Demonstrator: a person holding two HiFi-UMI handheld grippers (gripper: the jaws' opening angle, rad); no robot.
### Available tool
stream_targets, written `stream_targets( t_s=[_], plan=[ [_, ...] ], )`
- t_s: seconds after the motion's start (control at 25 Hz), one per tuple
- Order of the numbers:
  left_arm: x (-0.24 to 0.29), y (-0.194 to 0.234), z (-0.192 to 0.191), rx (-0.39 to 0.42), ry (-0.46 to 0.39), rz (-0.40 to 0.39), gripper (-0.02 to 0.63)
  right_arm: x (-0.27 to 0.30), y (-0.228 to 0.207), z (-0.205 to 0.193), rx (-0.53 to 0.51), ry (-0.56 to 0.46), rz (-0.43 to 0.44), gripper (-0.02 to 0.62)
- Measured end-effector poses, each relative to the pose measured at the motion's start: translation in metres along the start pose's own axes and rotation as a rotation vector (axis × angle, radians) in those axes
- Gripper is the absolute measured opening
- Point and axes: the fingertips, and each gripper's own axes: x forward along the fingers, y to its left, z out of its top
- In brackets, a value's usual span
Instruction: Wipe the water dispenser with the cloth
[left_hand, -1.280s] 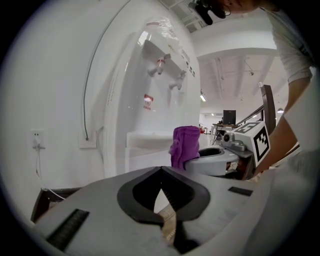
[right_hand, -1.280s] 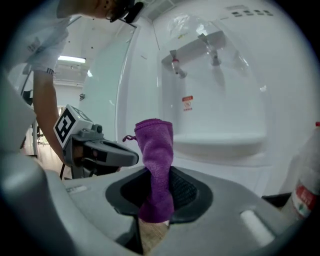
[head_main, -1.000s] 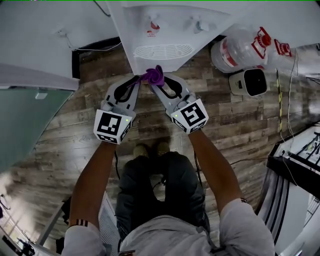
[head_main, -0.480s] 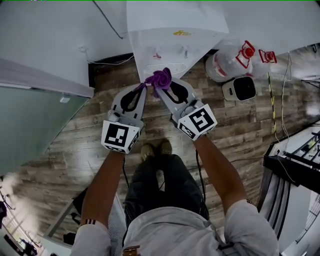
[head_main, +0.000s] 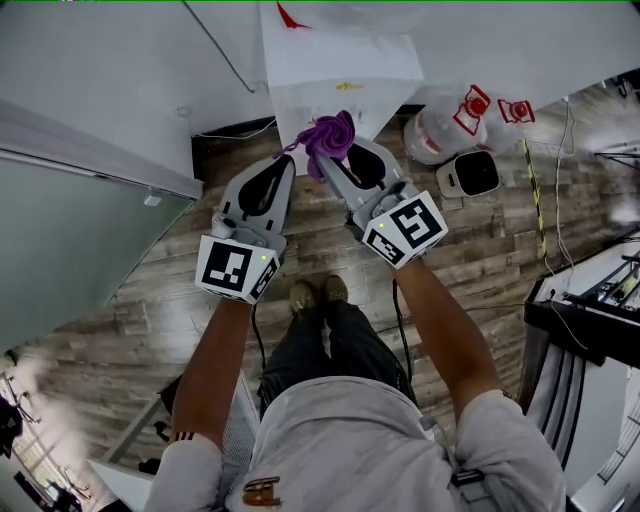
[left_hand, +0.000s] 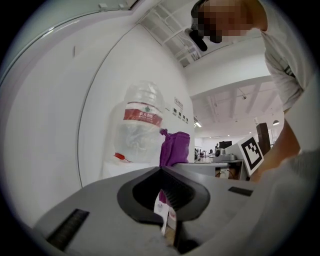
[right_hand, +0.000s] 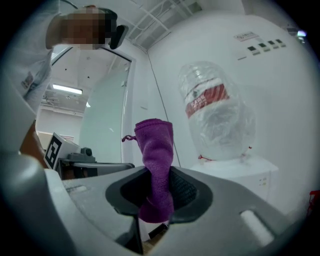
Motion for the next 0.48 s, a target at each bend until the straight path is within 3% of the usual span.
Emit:
stream_targets(
  t_s=[0.48],
  plan=[
    [-0.018, -0.043, 0.081, 0.034, -0.046, -0.031, -0.002, -0.028, 0.032, 0.081, 0.004, -0.035, 0.061, 0.098]
  ],
)
